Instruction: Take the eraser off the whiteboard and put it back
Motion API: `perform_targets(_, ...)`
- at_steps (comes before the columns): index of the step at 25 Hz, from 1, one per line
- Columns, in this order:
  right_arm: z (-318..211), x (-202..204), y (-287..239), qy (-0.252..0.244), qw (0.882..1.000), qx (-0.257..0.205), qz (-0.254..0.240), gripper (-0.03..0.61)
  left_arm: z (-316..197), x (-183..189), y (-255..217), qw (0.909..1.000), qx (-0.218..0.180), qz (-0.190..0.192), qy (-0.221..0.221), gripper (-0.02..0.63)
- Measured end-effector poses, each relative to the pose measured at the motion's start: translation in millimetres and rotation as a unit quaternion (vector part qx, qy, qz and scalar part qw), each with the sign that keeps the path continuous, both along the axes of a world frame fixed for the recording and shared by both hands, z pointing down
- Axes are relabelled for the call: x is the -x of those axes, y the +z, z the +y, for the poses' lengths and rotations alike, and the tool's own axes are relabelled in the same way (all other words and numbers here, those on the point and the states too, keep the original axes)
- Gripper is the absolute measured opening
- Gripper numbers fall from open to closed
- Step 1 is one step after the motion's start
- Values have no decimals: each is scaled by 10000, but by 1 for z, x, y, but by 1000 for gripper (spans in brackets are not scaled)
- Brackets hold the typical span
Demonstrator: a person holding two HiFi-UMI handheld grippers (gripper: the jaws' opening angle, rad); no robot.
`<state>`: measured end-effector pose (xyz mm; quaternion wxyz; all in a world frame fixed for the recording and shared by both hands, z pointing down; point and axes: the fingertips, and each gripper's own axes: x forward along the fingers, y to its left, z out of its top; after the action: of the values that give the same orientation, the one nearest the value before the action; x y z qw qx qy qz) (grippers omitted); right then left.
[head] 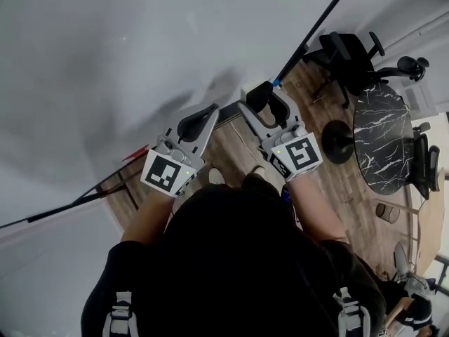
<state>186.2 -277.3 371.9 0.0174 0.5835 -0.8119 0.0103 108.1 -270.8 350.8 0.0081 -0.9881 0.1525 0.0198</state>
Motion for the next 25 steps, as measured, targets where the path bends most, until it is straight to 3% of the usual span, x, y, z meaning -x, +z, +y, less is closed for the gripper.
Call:
perform_targets(5,-23,-37,-7,383,9992,-94,-77,250,-3,-19,-5,10000,2,-23,22,0)
perform_targets(10,-46,-60,-11,534,9982,-218,-171,250,-8,-26,0,9996,123,-84,-234,0)
perform_targets(25,-76,-73,-9,612,9977,-277,-42,259,-15,-42,5,9977,207,-138,-634,0)
